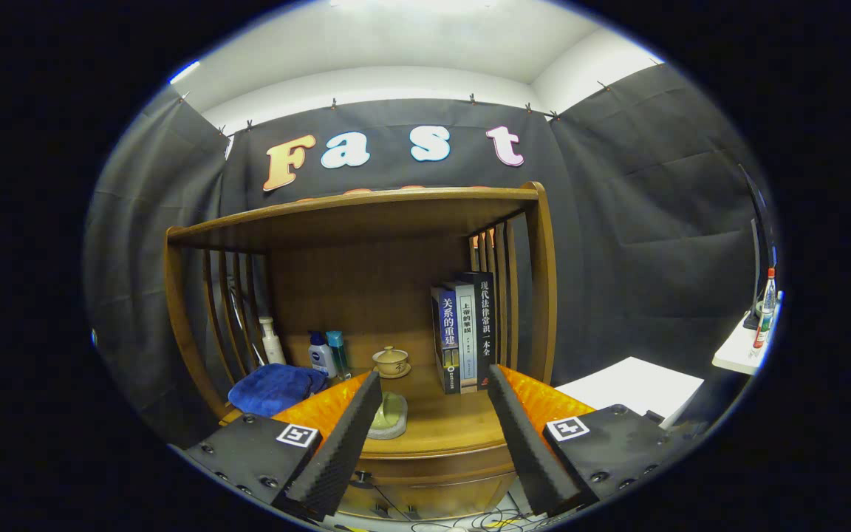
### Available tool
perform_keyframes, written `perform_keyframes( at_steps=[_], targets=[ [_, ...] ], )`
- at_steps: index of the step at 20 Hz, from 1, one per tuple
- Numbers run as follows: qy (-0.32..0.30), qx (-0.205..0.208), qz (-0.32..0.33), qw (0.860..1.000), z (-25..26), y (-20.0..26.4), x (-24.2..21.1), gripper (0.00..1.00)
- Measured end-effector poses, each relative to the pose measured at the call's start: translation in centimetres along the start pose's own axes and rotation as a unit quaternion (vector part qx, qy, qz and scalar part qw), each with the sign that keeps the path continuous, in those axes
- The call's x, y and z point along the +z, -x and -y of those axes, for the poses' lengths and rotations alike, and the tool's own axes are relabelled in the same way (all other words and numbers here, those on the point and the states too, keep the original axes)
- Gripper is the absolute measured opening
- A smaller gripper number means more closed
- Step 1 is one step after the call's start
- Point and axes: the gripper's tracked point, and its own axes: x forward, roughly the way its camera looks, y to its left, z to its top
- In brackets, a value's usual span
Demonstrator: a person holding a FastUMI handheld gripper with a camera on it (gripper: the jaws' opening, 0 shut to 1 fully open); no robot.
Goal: Pull open the drawer, take out the items inside it, and place them on the countertop above the cabinet.
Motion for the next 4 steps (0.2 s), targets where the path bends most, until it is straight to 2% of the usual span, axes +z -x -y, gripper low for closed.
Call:
perform_keyframes(
  at_steps=[4],
  targets=[
    [0.007,0.000,-0.002,1.000,-0.22,0.00,-0.11,0.96]
  ],
)
